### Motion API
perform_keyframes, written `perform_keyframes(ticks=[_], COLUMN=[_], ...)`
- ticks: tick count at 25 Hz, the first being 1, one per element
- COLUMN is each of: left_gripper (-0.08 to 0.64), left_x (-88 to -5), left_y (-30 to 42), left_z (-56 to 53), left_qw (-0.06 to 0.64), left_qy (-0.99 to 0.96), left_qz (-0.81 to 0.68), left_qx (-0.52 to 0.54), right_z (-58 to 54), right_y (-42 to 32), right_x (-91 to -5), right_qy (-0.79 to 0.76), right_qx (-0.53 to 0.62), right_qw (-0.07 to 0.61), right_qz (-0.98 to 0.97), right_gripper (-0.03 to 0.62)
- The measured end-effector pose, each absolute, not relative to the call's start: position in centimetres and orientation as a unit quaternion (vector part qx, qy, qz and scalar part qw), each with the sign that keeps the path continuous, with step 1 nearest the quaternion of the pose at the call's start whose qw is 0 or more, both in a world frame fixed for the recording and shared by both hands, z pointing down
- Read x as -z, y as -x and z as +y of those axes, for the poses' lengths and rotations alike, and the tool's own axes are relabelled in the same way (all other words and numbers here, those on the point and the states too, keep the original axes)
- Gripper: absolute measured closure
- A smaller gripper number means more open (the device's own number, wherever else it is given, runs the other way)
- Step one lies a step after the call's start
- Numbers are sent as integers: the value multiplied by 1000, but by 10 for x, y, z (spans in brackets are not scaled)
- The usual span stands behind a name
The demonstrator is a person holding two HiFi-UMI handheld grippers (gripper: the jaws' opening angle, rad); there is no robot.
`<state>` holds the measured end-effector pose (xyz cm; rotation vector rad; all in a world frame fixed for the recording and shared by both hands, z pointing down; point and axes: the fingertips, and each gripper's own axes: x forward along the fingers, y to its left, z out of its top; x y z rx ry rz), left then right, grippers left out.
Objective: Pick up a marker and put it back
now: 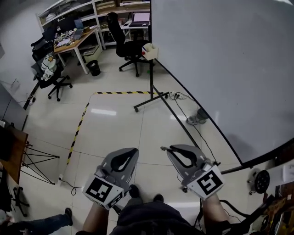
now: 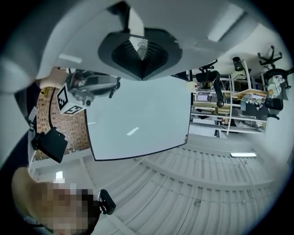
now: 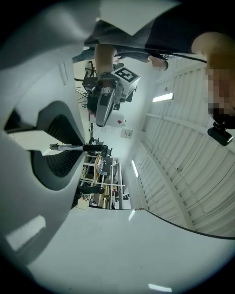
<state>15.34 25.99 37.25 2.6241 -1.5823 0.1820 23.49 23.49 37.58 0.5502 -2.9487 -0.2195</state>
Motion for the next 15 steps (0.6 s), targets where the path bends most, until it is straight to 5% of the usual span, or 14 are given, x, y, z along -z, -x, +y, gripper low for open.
perform_keyframes(ticks=[15], left_gripper=[555], left_x=[-351], left_y=[-105], left_z=[291], left_qw=[-8], left_qy=[-836], left_qz=[-546], left_qx=[-57], right_z=[251], right_y=[-194], right_x=[-378], right_qy=[-173], right_qx=[97], right_qw=[102], right_qz=[-975], right_gripper=[552])
